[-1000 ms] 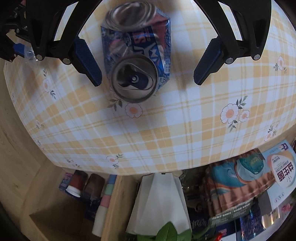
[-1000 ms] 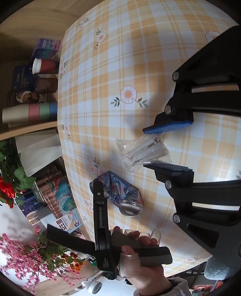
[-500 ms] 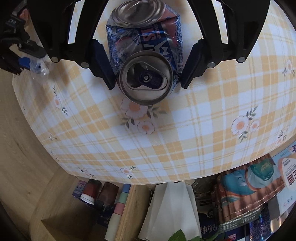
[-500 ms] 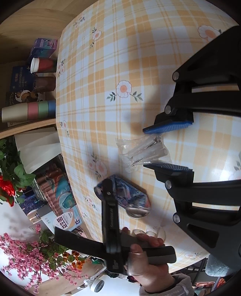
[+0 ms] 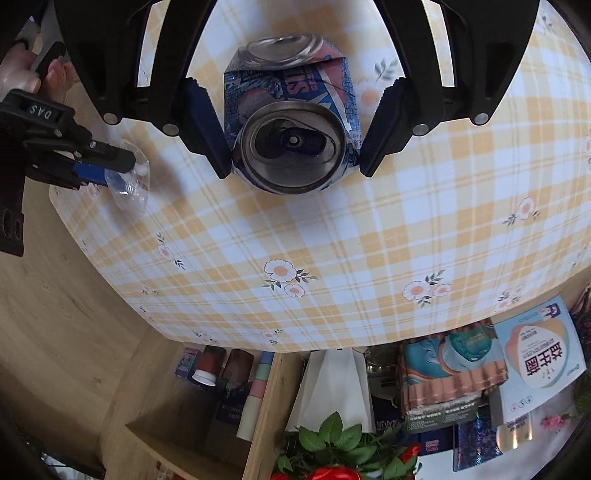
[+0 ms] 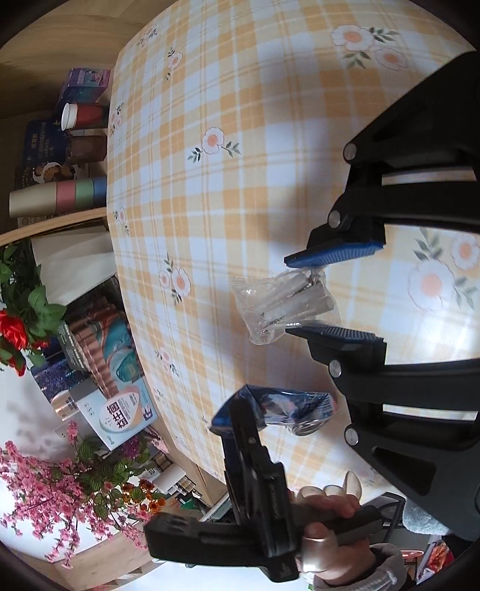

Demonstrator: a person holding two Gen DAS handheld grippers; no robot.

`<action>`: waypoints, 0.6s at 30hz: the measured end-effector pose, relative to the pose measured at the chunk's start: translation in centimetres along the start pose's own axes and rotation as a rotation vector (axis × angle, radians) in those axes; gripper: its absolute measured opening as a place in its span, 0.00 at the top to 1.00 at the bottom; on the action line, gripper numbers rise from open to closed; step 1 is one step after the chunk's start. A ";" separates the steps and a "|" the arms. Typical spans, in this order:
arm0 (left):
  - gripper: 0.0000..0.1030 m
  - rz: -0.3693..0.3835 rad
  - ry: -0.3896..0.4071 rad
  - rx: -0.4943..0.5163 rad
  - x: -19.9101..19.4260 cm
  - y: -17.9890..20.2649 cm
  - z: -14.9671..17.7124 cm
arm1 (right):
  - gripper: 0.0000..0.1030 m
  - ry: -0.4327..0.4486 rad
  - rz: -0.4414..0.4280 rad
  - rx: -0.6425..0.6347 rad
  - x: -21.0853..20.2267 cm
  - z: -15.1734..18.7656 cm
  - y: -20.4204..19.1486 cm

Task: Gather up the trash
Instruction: 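Lift and carry the crushed can and clear bag over the basin with both tools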

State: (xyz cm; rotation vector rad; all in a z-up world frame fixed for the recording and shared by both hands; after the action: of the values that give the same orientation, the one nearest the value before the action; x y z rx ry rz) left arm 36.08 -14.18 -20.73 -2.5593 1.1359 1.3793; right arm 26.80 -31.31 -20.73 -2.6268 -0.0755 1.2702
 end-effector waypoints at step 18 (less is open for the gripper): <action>0.42 -0.019 0.086 -0.015 -7.1 1.7 3.3 | 0.68 0.031 -0.005 -0.047 -4.4 1.5 -3.8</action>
State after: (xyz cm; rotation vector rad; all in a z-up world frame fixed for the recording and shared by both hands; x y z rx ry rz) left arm 30.26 -10.21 -17.03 -2.6564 1.1140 1.2903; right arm 23.12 -27.97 -17.44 -2.6837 -0.1085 1.2398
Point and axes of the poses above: each gripper's, at about its wrist camera, not at the fingertips, and x roughly the way its jaws point, y to its right, z to its underside, the point moved 1 cm from there along x, roughly the way its jaws point, and after that the axes turned 11 degrees about z, right-handed, at the moved point
